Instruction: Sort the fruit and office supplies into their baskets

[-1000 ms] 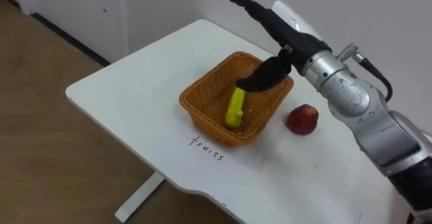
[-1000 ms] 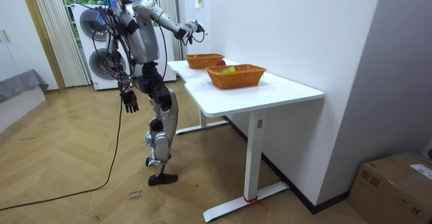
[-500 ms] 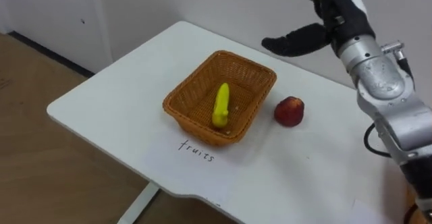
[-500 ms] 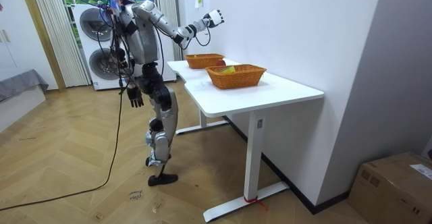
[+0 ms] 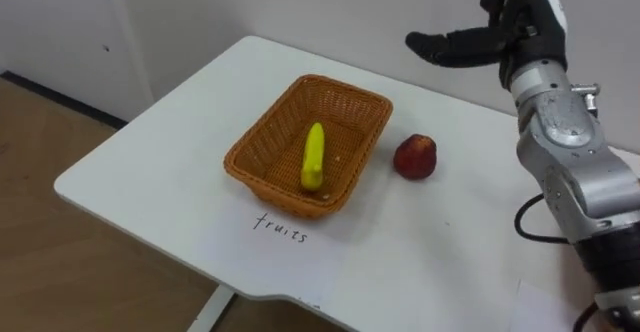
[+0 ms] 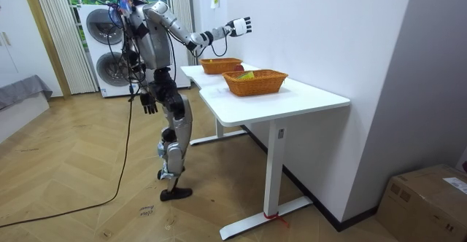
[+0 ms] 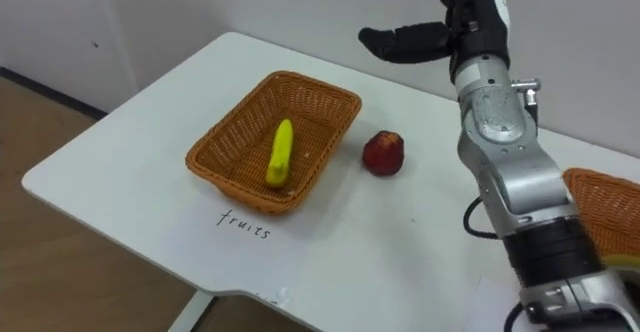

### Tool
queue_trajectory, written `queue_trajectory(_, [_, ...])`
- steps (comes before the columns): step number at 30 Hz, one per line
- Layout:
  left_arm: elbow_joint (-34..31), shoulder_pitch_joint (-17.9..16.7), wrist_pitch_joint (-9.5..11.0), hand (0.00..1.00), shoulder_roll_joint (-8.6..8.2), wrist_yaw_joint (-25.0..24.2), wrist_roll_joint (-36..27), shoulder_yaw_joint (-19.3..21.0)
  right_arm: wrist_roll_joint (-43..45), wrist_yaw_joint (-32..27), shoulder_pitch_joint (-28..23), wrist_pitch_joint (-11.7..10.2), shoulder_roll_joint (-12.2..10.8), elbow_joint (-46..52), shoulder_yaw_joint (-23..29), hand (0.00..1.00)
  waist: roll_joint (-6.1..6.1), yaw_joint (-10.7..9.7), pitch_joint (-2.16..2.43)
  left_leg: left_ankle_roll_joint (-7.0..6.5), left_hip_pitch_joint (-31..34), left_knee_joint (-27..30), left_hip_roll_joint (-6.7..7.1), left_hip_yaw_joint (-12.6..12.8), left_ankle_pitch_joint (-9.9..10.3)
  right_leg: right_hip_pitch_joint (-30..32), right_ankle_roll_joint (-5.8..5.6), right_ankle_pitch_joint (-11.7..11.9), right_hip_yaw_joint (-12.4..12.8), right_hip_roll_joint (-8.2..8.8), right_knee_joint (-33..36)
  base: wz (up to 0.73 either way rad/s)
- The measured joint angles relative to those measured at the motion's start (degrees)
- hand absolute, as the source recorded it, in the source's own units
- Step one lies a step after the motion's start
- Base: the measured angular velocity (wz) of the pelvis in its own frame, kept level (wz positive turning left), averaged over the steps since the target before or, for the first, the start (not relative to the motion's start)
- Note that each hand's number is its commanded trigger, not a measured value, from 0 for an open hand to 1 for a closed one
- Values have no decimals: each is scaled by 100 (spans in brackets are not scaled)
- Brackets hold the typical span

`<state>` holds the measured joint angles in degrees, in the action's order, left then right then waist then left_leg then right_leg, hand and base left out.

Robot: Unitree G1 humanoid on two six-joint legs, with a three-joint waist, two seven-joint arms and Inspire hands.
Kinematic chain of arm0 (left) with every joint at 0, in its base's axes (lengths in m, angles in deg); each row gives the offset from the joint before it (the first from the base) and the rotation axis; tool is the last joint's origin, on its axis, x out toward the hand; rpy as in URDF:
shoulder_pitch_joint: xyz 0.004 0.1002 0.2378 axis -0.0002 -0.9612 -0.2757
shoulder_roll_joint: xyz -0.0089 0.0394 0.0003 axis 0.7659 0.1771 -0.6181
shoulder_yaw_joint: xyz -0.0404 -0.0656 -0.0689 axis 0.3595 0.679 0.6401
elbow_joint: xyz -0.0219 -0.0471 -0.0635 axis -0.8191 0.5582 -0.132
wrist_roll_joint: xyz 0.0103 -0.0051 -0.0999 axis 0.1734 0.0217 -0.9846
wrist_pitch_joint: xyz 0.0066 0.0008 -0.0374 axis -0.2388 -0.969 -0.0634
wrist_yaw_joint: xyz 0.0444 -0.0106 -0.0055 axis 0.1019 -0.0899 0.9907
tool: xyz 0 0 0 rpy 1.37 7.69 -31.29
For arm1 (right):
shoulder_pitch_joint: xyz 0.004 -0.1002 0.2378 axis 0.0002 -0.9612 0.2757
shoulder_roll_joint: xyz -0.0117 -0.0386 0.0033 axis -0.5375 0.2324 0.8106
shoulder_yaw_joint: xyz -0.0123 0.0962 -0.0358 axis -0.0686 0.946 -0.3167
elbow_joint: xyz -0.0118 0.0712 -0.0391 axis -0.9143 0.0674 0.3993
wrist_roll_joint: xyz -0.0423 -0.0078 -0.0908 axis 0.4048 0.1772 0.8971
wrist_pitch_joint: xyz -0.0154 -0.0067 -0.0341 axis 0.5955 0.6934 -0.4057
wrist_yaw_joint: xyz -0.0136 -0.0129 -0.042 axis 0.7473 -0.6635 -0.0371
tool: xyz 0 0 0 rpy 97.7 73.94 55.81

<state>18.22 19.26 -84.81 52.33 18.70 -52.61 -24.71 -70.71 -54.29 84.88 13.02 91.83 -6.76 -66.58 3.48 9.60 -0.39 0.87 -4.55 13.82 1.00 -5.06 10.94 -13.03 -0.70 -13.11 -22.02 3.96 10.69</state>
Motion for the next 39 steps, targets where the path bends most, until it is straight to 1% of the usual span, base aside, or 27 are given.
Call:
queue_trajectory(2, [-16,2,-10,0,-1,0,2,1,0,-5,-86,0,-5,0,0,0,-9,-6,5,0,16,0,-3,3,1,19,0,0,1,-1,1,0])
queue_trajectory(6, [-21,-3,-10,0,-1,0,1,1,-5,19,-327,0,-6,6,-1,0,-57,-2,33,0,4,-22,-6,19,0,26,0,0,3,0,-1,0])
queue_trajectory(7, [-21,-3,-10,0,-1,0,1,0,-5,29,-372,0,-6,7,-1,0,-63,-1,35,0,3,-22,-6,21,0,24,0,0,3,0,-1,0])
queue_trajectory(8, [-21,-5,-10,0,-3,0,1,-15,-6,51,-466,0,-8,1,-2,0,-93,0,22,0,6,-23,-8,22,0,26,-1,-1,0,-1,-3,0])
queue_trajectory(9, [-20,-5,-11,0,-9,1,1,-29,1,89,-547,0,-9,-5,-2,0,-111,-1,22,0,22,-23,-8,24,0,41,0,-1,2,-1,-5,0])
queue_trajectory(10, [-20,-5,-11,0,-13,5,1,-31,1,93,-590,0,-9,-7,-2,0,-115,1,25,0,34,-23,-9,24,0,54,0,-1,2,-1,-4,0])
queue_trajectory(12, [-21,-24,-12,0,-15,22,1,-52,-6,148,-740,0,-13,-131,-2,0,-128,-3,49,0,83,-13,-8,26,-1,99,1,-2,4,0,0,0])
queue_trajectory(15, [-21,-64,-14,0,-21,89,2,-92,-30,147,-924,22,-41,-340,-3,0,-134,22,48,-3,97,-12,-6,28,-2,114,0,-2,-3,7,11,0])
queue_trajectory(19, [-22,-86,-20,0,-20,88,2,-103,-33,129,-934,33,-56,-551,2,0,-135,10,47,-3,103,-15,-6,36,-2,129,-6,-8,-4,10,6,0])
queue_trajectory(25, [-20,-164,-10,0,-18,107,0,-108,-294,132,-951,31,-55,-639,1,0,-83,16,34,-3,105,-5,0,60,-2,129,-17,-18,-9,17,-7,0])
queue_trajectory(29, [-20,-259,-7,0,-12,134,-16,-208,-462,128,-1024,7,-54,-658,1,0,-65,-5,36,-3,112,10,1,116,-2,116,-25,-23,-34,28,-7,3])
queue_trajectory(31, [-19,-282,-1,0,-16,141,-20,-264,-496,137,-1104,4,-51,-747,0,0,-73,-14,33,-6,103,49,13,115,-4,116,-33,-28,-120,49,-5,13])
queue_trajectory(34, [-20,-341,23,0,-17,142,-19,-341,-567,138,-1107,4,-48,-906,1,0,-105,-15,33,-17,118,66,25,110,-10,114,-38,-33,-155,65,-2,7])
queue_trajectory(39, [-20,-409,22,0,-18,124,-16,-437,-672,144,-1112,0,-34,-908,8,0,-135,-48,35,-37,150,83,50,108,-23,127,-51,-41,-179,92,15,3])
